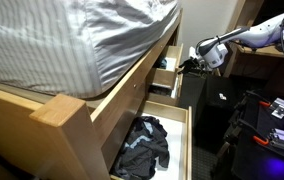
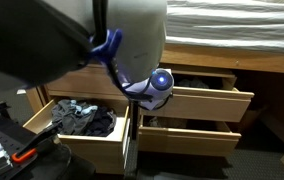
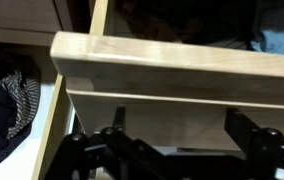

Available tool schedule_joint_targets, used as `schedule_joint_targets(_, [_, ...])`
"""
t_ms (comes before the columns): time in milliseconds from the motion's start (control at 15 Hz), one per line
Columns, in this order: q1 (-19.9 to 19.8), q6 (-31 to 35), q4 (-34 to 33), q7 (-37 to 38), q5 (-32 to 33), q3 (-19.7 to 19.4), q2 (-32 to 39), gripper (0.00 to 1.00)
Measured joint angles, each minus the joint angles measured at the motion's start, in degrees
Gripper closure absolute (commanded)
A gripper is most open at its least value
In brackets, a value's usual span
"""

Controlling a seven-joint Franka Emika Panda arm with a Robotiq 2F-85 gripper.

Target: Close the top left and right drawers

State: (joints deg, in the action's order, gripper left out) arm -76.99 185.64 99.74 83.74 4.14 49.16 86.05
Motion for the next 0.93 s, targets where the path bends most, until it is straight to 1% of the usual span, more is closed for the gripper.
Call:
schedule_joint_targets(133, [-0.6,-6.1,-1.5,-4.1,-3.9,3.7,0.4,0.00])
schedule_joint_targets(200, [-0.1,-9.4,-2.2,-6.7,-8.4,4.3,-0.2,0.00])
schedule_joint_targets(267, [0.3,-13.0,-3.1,-10.8,-13.3,5.3,-0.5,0.00])
schedule_joint_targets(333, [0.6,-15.6,-3.9,-13.7,-16.4,6.2,-0.7,0.00])
schedule_joint_targets(467, [1.2,-17.1,-4.7,-14.8,-17.8,6.7,-1.0,0.00])
schedule_joint_targets(933, [1.3,-17.3,-4.8,-14.8,-17.9,6.7,-1.0,0.00])
